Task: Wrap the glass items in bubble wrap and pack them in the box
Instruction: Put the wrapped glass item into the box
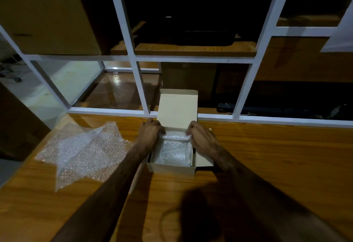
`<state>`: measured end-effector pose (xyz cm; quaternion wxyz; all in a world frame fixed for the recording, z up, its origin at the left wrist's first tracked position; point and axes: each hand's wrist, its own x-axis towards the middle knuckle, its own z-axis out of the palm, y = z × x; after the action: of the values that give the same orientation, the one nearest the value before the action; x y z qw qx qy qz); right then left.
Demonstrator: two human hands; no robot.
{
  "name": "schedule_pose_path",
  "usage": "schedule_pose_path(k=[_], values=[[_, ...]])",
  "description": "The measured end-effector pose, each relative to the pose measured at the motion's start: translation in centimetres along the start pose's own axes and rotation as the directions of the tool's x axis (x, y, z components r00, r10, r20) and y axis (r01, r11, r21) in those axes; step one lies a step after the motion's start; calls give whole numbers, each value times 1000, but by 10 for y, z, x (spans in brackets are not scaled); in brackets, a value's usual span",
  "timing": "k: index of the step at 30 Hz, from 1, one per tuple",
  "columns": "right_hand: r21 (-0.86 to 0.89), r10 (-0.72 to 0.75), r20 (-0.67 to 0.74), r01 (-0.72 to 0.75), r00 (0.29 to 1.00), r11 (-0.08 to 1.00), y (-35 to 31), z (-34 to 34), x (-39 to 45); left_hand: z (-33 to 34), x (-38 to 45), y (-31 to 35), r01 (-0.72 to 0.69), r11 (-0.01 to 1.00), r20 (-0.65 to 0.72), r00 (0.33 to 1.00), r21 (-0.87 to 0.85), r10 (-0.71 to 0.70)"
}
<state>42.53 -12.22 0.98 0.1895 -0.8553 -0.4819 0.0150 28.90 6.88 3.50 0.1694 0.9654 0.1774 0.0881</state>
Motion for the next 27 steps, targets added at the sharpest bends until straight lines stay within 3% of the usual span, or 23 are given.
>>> schedule_pose_path(k=[4, 6, 9, 18, 20, 27], values=[[-139, -42, 65, 50, 997, 989, 4, 1, 4, 1, 6, 5, 25, 988, 60, 998, 153, -34], [-198, -56, 119, 79, 991, 977, 2, -1, 6, -1, 9, 7, -50, 938, 158, 987, 344, -6], [-220, -31, 149, 63, 988, 974, -2, -3, 12, 0, 13, 8, -102, 890, 214, 977, 443, 6], [-203, -50, -55, 38, 997, 979, -16, 19, 18, 4, 13, 0, -148, 939, 226, 971, 310, 78], [-171, -5, -39, -2, 999, 985, -24, 22, 20, 5, 13, -2, -155, 961, 227, 968, 230, 102], [-207, 85, 48, -73, 995, 976, -21, 33, 27, 11, 22, -2, -121, 950, 222, 973, 286, 57]])
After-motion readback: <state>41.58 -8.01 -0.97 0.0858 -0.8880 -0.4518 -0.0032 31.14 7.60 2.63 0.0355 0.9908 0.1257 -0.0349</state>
